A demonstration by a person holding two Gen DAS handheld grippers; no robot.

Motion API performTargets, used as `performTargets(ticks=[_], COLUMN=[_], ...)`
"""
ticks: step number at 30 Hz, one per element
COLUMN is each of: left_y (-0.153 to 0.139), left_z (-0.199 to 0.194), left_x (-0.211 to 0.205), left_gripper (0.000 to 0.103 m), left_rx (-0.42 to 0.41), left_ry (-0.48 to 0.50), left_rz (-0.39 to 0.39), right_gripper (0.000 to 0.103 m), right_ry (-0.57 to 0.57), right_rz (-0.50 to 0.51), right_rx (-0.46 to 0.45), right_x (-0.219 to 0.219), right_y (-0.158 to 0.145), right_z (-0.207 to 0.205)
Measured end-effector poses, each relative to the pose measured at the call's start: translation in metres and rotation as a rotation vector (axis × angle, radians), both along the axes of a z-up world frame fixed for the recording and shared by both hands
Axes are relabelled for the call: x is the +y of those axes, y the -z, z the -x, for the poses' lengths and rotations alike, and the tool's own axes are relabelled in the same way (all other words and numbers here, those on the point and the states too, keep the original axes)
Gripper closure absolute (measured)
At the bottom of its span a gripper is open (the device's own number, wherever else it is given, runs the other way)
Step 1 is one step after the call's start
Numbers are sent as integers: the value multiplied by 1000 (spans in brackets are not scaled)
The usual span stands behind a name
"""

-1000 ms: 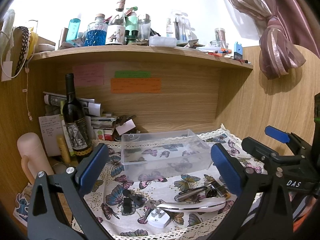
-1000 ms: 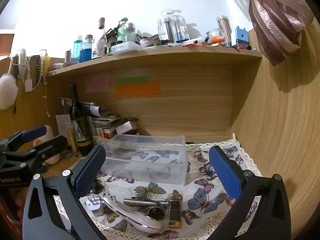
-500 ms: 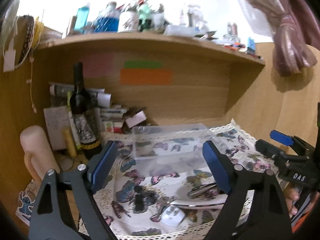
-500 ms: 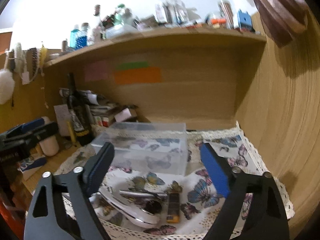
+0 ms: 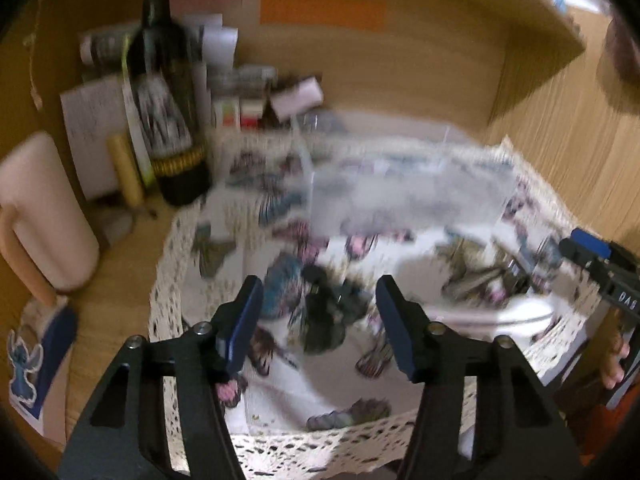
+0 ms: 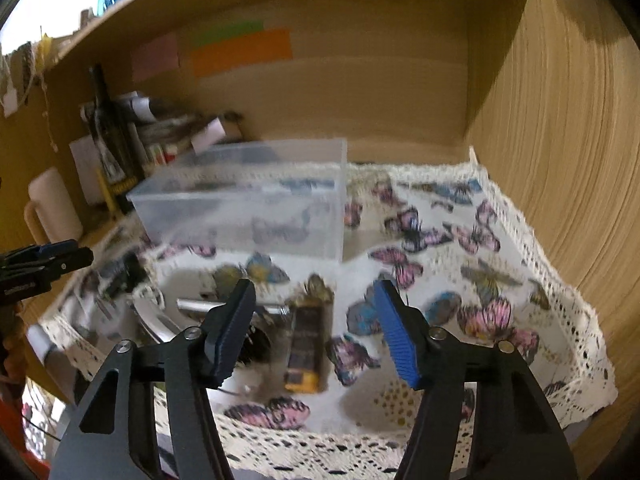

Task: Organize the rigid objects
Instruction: 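Grasp the black-and-gold small bottle with the right tool while the left tool grasps a black clip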

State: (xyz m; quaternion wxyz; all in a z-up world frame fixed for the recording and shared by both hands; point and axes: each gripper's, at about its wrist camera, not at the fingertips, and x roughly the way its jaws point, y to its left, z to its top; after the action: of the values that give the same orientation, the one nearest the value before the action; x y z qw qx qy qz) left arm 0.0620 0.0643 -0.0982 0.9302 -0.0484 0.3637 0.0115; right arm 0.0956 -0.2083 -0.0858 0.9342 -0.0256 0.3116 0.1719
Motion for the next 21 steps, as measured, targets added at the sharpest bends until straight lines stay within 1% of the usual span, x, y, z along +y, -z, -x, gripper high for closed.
performTargets(ticks=[4,5,6,7,11,14,16,17,18,21], left_y=[20,22,25,28,36,37,38,38,38,38], left_z=[-6,-9,-11,-13,-26,-37,-41,-43,-44,-44], left_x=[4,5,4,3,0,-2,0,1,1,2], left_gripper=[48,50,54,55,56,63,71,74,81,83], left_rx=[96,111,125,143,190,206,207,206,204,192], left_ry=[17,17,22,31,61,68,66,66,67,64], left_rz=[-6,-10,-16,-26,-36,-53,-45,-41,-37,-28], right_gripper=[47,47,47,47,47,49,55,55,56,65], right_ry=[-1,-1,-2,-3,-21,-28,-31,-41,-53,-91], right_rz=[23,31,35,39,52,69,92,90,84,79], right_rx=[51,62,69,78,114,149,180,190,199,227], right_x=[-1,-1,-1,0,4,6,7,7,7,9], right_y=[13,16,18,21,29,37,44,46,47,50], right_z=[-5,-7,-8,-10,-19,-27,-33,-34,-35,-38])
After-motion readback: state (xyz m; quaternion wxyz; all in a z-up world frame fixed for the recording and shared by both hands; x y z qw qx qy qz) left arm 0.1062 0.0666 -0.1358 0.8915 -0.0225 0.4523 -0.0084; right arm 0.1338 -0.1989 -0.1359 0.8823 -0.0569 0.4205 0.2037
